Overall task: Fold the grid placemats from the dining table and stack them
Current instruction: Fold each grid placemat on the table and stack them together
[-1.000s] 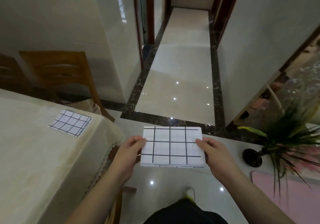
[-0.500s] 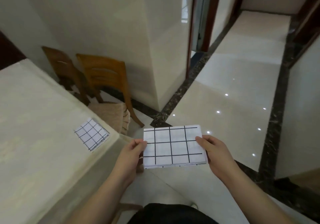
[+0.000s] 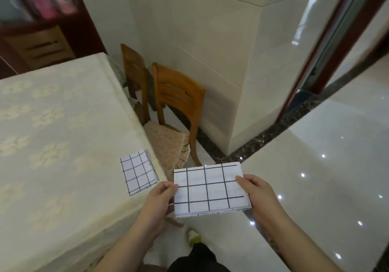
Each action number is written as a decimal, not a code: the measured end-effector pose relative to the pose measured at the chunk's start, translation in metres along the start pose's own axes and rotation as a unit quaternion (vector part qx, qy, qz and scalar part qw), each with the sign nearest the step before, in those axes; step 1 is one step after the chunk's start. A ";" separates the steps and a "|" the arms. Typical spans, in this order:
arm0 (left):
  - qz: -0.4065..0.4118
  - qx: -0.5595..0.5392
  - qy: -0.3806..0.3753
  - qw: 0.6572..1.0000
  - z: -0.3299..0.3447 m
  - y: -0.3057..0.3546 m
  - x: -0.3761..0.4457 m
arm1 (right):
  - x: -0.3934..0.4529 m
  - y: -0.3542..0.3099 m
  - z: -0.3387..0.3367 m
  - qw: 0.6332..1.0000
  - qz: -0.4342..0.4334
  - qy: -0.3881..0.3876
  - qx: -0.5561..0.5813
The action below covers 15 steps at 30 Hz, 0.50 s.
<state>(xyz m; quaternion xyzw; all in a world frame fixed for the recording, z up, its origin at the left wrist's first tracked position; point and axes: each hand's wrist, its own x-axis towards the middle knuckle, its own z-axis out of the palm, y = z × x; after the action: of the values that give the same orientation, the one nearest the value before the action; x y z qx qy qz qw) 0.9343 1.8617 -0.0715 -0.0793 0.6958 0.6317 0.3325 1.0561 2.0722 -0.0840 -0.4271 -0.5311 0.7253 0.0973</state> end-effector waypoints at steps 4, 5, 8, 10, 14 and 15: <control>0.004 -0.033 0.020 0.999 -0.009 0.025 0.048 | 0.052 -0.030 0.039 0.998 -0.018 -0.014 -0.051; 0.003 -0.040 0.024 0.999 -0.012 0.032 0.059 | 0.064 -0.038 0.049 0.997 -0.018 -0.021 -0.066; -0.001 -0.054 0.046 0.997 -0.021 0.051 0.089 | 0.092 -0.061 0.075 0.994 -0.014 -0.045 -0.101; 0.009 -0.061 0.051 0.997 -0.029 0.064 0.106 | 0.106 -0.074 0.091 0.992 -0.010 -0.062 -0.107; 0.025 -0.073 0.081 0.994 -0.047 0.085 0.127 | 0.132 -0.093 0.125 0.987 0.003 -0.095 -0.130; 0.027 -0.082 0.090 0.992 -0.051 0.088 0.131 | 0.139 -0.096 0.133 0.984 0.005 -0.105 -0.142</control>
<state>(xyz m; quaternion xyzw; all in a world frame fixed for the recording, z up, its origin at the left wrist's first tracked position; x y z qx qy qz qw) 0.7690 1.8708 -0.0735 -0.1437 0.6708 0.6854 0.2441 0.8438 2.1033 -0.0648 -0.3612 -0.6336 0.6837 -0.0245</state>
